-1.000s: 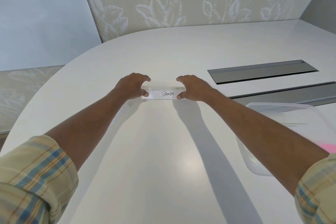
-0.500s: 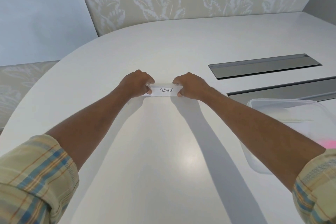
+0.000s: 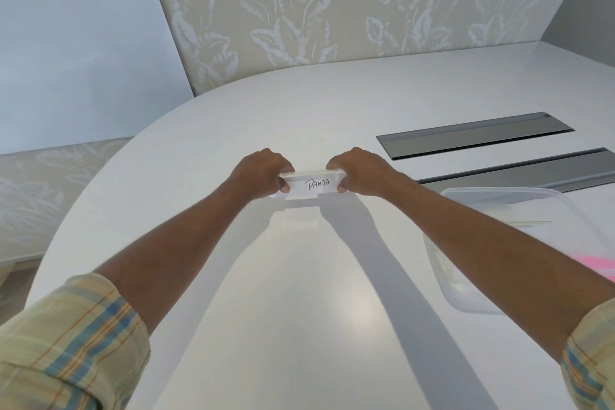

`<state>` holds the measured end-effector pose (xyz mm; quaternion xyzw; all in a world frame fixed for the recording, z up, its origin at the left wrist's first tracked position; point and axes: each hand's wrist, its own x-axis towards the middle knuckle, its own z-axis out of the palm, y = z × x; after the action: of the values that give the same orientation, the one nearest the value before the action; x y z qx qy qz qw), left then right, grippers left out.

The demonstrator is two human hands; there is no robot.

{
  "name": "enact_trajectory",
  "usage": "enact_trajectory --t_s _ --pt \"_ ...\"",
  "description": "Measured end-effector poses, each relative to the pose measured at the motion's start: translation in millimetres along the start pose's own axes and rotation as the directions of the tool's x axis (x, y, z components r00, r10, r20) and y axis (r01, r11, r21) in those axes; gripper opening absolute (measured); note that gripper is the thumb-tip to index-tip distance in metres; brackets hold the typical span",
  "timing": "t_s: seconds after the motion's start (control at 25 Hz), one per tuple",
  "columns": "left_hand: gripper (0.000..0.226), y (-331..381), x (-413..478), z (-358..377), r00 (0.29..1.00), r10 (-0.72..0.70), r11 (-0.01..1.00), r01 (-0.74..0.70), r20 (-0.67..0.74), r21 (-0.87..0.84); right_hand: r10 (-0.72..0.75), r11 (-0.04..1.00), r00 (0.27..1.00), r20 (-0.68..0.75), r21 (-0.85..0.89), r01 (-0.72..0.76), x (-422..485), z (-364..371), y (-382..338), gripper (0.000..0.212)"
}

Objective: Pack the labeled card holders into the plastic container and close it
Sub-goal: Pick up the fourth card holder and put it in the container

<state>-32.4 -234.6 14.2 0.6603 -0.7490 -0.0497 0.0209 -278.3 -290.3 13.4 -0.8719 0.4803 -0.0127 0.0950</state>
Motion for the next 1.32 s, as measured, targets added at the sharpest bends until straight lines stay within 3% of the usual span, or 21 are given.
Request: enact_trajectory --t_s 0.32,0.76,1.08,1.32 --pt "0.035 64 -32 -44 0.998 0.068 0.995 -0.067 -0.011 0.078 -0.009 1.000 1.000 -0.019 -0.020 0.008 -74 -49 13 0.049" --pt "0.036 208 -46 -84 0.970 0.241 0.965 -0.238 -0.020 0.111 0.077 0.996 0.994 -0.076 -0.027 -0.079 -198 -110 95 0.058" --pt "0.035 310 -40 -63 0.946 0.324 0.944 -0.323 -0.015 0.060 0.219 0.976 0.974 -0.051 0.006 -0.219 -269 -116 171 0.054" --pt "0.030 348 -26 -26 0.937 0.346 0.932 -0.350 0.054 0.089 0.246 0.969 0.969 0.023 -0.032 -0.245 -284 -95 207 0.059"
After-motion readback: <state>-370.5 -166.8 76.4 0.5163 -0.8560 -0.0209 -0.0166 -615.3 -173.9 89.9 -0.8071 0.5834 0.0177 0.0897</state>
